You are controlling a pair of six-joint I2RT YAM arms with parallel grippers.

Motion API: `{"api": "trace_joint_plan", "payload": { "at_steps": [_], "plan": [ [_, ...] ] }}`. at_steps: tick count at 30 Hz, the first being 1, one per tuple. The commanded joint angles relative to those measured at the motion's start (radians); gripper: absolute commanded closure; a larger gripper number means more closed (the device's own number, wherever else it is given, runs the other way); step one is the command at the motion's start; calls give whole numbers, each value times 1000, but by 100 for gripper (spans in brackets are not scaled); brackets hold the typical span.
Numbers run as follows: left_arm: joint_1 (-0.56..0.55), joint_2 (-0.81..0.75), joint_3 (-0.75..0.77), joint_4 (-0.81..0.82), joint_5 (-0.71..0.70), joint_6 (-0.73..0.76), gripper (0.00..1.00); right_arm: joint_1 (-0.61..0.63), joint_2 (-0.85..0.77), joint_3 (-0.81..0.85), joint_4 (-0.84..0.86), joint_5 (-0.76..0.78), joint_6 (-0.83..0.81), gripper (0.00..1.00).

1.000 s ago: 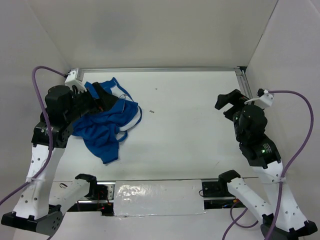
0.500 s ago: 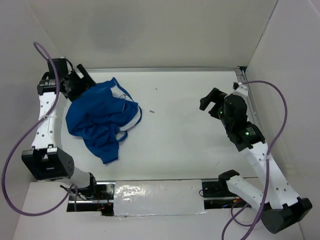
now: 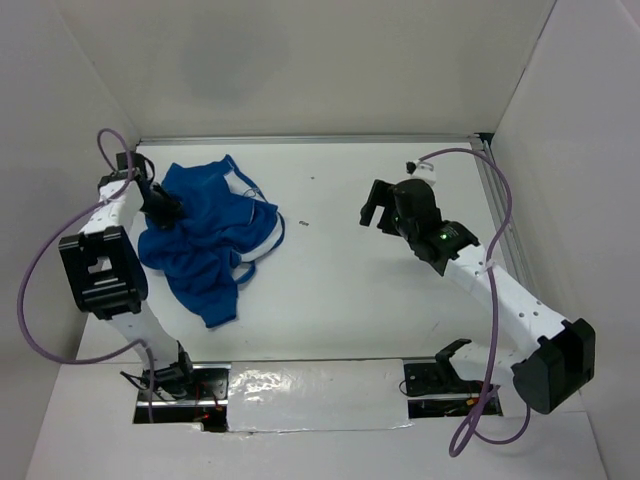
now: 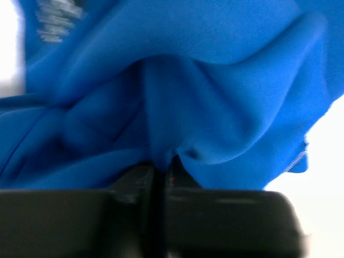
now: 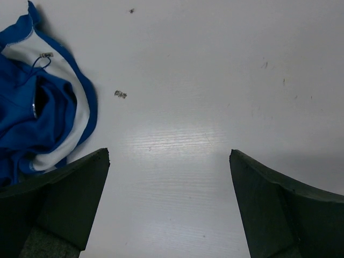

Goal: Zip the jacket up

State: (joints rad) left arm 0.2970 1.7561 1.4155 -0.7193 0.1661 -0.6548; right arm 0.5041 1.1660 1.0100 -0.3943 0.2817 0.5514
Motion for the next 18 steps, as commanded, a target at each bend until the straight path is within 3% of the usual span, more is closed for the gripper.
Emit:
{"api": "trace_joint_plan", "payload": {
  "at_steps": [1,4,10,13,15,18],
  "plan": [
    [-77,34,-41,95,173,32,100,16,-20,16,52,56,-1,0],
    [-192,-4,-142,179,214,61,100,13,-35,-10,52,48,8,0],
    [-558,-174,-320,338,351,66,100,11,-37,-57,71,10,25,0],
    [-712,-210,-365,353,354,69,100,16,-29,-59,68,8,22,0],
    [-774,-244,-383,324,287,58,100,13,-31,-56,58,37,21,0],
    [-753,-288,-368,250,215,27,100,2,-26,-60,52,86,12,0]
  ]
}}
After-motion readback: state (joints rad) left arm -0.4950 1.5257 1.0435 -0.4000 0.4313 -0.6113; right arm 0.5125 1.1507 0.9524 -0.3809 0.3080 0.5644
